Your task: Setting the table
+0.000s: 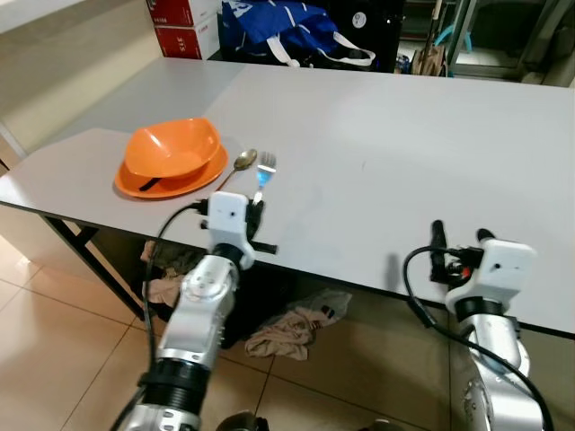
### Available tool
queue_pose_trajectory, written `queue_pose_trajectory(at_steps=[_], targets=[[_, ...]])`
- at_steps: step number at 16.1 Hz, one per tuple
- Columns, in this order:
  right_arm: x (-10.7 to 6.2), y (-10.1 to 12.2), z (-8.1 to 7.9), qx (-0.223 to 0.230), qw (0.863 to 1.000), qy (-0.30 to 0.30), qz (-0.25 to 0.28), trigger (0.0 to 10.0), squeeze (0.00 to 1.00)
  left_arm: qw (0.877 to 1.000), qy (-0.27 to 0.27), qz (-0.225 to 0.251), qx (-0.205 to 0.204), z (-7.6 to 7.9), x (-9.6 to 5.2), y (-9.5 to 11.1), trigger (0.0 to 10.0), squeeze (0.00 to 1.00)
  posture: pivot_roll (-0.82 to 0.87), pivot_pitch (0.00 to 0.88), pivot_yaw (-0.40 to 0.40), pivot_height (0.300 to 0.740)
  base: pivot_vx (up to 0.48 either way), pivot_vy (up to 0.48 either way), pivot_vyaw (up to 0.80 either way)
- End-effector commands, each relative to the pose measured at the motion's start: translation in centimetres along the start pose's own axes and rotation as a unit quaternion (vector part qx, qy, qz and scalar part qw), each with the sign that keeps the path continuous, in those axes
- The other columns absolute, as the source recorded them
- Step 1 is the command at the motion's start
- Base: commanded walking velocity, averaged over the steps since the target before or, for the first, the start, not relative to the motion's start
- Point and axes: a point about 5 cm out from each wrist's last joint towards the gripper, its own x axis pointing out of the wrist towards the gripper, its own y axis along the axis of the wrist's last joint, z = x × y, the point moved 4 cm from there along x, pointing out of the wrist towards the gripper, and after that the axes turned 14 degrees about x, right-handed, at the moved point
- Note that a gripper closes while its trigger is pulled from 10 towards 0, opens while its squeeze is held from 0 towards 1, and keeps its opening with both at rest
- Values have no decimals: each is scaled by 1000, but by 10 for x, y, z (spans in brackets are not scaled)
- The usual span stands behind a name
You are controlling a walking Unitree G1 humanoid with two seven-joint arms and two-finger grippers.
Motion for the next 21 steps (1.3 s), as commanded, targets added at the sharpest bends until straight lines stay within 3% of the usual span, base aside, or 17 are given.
queue_pose_trajectory(at_steps=[1, 3, 5, 6, 8, 9, 12, 21], targets=[[-1, -3, -3, -8, 1000, 9, -2, 10000, 0, 1000, 10, 18, 10, -8, 2, 8, 10000, 0, -48, 0, 86, 710, 0, 0, 0], [-2, -4, -3, -3, 1000, 3, 2, 10000, 0, 999, 32, 33, 23, -19, -1, 13, 10000, 0, -52, 0, 98, 710, 0, 0, 0], [-11, -9, -3, -12, 1000, 2, 0, 10000, 0, 997, 49, 21, 47, -34, -17, 4, 10000, 0, -56, 0, 102, 710, 0, 0, 0], [-14, -10, -3, -14, 1000, 4, -1, 10000, 0, 997, 46, 19, 52, -35, -22, 3, 10000, 0, -57, 0, 103, 710, 0, 0, 0], [-32, -15, 1, -28, 999, 10, -13, 10000, 0, 997, 14, 4, 70, -34, -45, -8, 10000, 0, -66, 0, 101, 710, 0, 0, 0], [-35, -16, 4, -31, 999, 9, -15, 10000, 0, 998, 4, 4, 68, -32, -47, -9, 10000, 0, -67, 0, 100, 710, 0, 0, 0], [-35, -14, 5, -34, 999, 9, -11, 10000, 0, 999, 11, 2, 49, -31, -42, -8, 10000, 0, -71, 0, 92, 710, 0, 0, 0], [-32, -18, -11, -28, 999, 21, -7, 10000, 0, 997, -2, 28, 66, -29, -25, 11, 10000, 0, -49, 0, 107, 710, 0, 58, 0]])
